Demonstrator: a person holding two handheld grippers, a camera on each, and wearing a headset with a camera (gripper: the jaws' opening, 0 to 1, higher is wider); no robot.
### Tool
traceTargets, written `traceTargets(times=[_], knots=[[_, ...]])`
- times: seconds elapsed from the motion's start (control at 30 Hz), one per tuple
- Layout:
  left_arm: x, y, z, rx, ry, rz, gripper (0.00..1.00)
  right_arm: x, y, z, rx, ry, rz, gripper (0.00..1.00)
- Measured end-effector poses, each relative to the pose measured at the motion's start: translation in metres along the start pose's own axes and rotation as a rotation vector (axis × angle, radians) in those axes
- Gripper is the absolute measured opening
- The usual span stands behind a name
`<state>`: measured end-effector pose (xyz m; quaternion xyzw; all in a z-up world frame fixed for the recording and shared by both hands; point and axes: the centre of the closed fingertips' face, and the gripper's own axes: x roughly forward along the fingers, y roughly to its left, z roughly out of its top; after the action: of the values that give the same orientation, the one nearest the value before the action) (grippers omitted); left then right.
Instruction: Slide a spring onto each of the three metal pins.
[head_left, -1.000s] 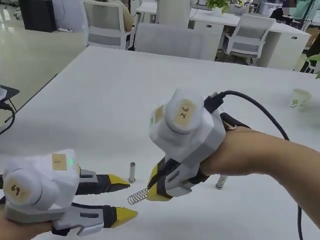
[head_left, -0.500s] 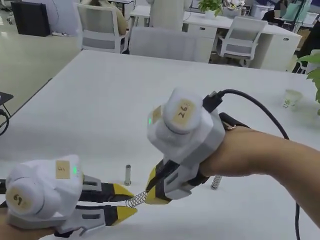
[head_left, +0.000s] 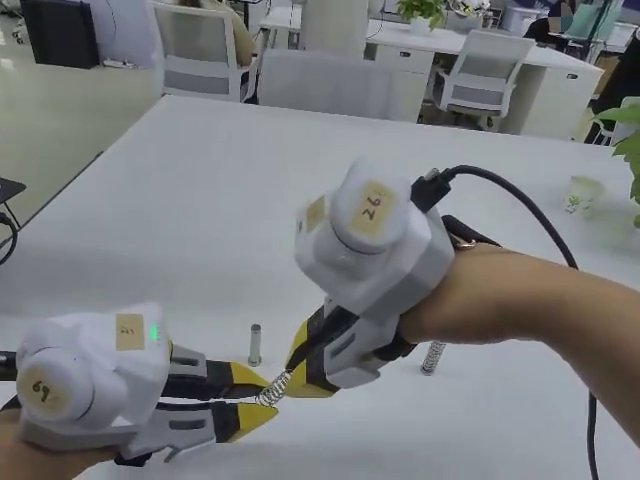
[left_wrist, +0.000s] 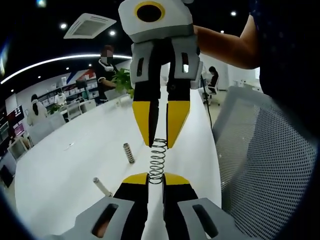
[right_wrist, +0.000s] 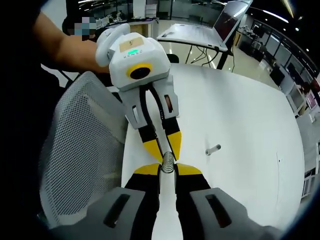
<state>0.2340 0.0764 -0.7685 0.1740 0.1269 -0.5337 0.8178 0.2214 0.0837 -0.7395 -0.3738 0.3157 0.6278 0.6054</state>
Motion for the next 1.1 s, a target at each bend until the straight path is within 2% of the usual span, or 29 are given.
traceTargets(times=[0.1,0.3,0.37,0.47,0.57,0.87,1.1], knots=[[0.0,0.001,0.004,-0.027,-0.031,0.001,0.02,0.001,-0.001,0.001,0.011,-0.015,0.005,0.1],[0.0,-0.001,0.005,-0.037,-0.039,0.0,0.02,0.003,0.0,0.001,0.015,-0.019,0.015,0.11],[0.0,-0.001,0.01,-0.053,-0.063,0.0,0.02,0.005,0.0,0.002,0.013,-0.024,0.016,0.11],[-0.001,0.0,0.011,-0.053,-0.068,0.002,0.02,0.006,-0.001,0.003,0.012,-0.023,0.02,0.11],[-0.002,0.0,0.018,-0.057,-0.091,-0.001,0.02,0.007,0.0,0.003,0.009,-0.019,0.025,0.1],[-0.002,0.0,0.025,-0.062,-0.117,0.0,0.02,0.006,-0.002,0.004,0.005,-0.021,0.027,0.09],[-0.002,0.001,0.025,-0.071,-0.126,0.013,0.02,0.006,-0.004,0.004,-0.001,-0.014,0.023,0.09]])
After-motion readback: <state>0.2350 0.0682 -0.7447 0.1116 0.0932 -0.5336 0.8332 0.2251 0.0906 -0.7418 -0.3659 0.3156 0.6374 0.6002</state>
